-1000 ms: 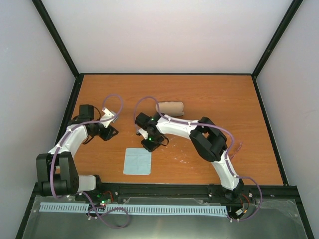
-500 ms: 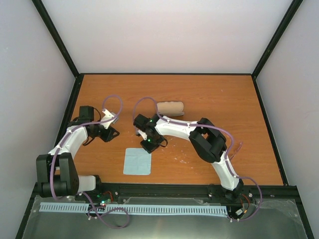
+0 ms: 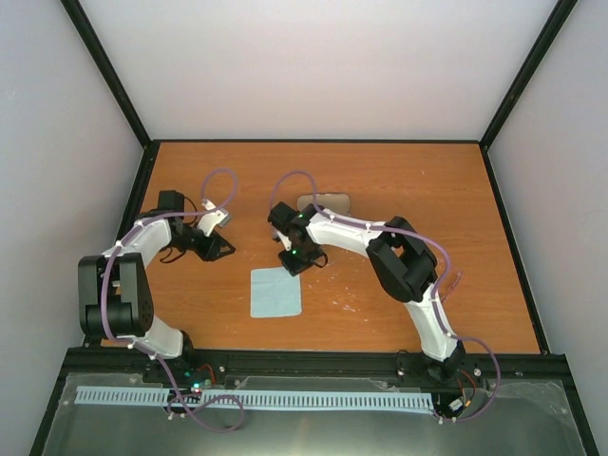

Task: Organize the sunglasses
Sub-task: Fold the glasses cleaning cloth at the center of the board.

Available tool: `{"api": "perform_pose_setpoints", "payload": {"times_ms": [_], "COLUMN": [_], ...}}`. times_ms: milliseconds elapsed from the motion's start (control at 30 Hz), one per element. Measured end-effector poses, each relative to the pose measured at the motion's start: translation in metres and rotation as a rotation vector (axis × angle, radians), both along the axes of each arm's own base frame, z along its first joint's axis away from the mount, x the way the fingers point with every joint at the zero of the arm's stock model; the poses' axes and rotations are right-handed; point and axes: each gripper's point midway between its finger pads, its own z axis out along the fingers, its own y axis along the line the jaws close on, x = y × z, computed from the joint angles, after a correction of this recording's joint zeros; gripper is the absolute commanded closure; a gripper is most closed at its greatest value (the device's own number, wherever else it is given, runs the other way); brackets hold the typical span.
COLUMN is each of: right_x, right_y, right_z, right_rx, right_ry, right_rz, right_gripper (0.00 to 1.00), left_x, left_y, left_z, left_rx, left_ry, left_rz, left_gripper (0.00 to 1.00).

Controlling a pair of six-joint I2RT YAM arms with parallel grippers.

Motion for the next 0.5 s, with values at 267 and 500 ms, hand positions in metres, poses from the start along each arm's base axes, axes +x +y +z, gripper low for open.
{"api": "perform_pose_setpoints", "payload": {"times_ms": [267, 500], "right_x": [0.038, 0.058], "right_y": [-0.019, -0.031], "right_z": [0.0, 0.0], "right_rx": [-0.002, 0.005], "right_ry": [-0.032, -0.054], "right_rz": [-0.086, -0.136], "right_gripper": [0.97, 0.97], "left_x": [0.004, 0.006], "left_y": [-0.044, -0.066], "left_z": [-0.001, -0.026], "left_rx": [0.005, 0.024], "left_ry": [-0.012, 0.036], "left_rz": [-0.133, -0.155], "left_gripper": [0.63, 0.69]}}
